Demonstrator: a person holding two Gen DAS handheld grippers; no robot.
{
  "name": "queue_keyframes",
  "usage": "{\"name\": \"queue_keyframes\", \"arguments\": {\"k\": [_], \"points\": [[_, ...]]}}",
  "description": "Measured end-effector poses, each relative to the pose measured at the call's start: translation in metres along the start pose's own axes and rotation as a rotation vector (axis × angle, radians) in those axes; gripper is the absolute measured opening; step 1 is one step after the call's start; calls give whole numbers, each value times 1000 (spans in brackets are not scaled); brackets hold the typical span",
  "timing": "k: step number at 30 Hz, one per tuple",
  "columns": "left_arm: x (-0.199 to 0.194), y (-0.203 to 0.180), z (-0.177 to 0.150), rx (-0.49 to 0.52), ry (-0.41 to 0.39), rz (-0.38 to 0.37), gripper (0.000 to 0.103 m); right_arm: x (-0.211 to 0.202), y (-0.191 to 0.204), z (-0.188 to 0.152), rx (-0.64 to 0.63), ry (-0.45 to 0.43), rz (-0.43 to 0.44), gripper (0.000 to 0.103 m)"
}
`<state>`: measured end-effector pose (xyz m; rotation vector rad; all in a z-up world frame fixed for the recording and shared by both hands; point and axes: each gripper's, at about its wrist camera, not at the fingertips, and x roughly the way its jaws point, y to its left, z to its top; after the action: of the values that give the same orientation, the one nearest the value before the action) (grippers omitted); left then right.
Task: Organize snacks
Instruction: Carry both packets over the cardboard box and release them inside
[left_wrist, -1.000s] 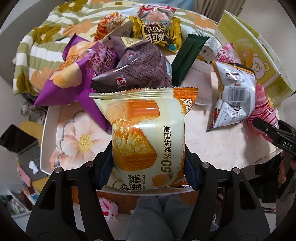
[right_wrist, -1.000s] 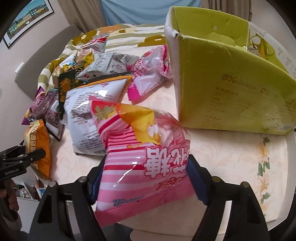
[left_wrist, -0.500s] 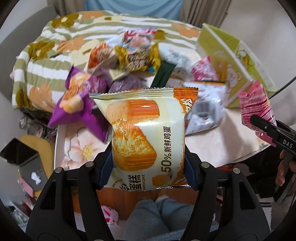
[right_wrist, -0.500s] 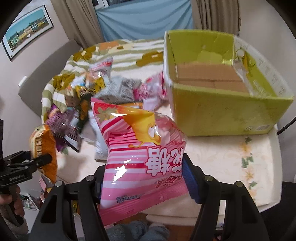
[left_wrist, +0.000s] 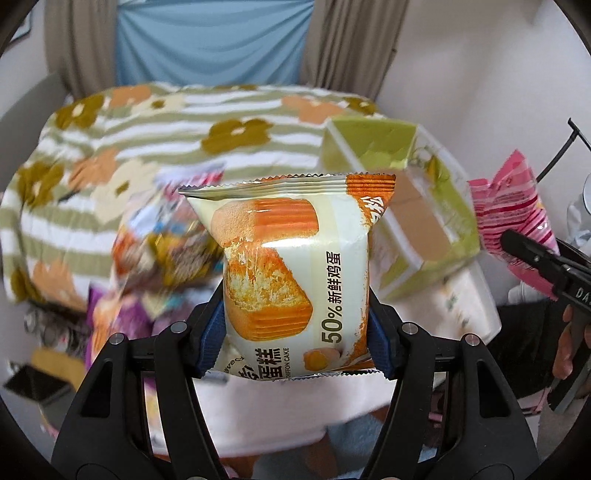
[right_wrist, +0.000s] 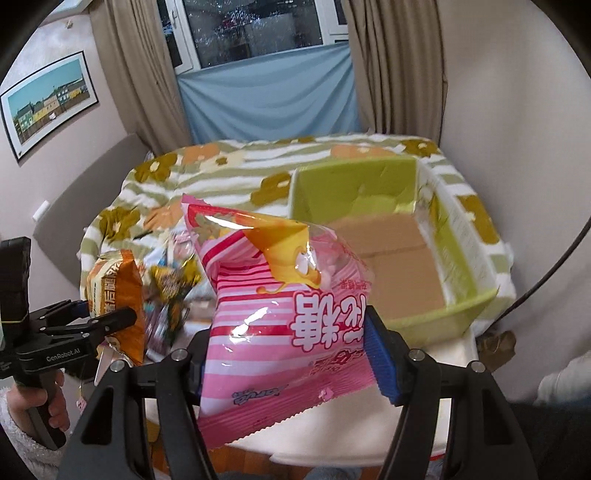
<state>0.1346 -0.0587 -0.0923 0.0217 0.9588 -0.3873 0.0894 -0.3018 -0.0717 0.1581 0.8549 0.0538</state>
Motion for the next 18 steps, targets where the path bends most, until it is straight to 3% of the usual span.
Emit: {"name": "queue_keyframes", "arguments": {"k": [7,18], "points": [[46,-58,79,-17,-27,-10,61,25,-51,52,5,-10,23,63],[167,-137,163,-19,83,11,61,76,-133,107,10,27,37,63]]}}
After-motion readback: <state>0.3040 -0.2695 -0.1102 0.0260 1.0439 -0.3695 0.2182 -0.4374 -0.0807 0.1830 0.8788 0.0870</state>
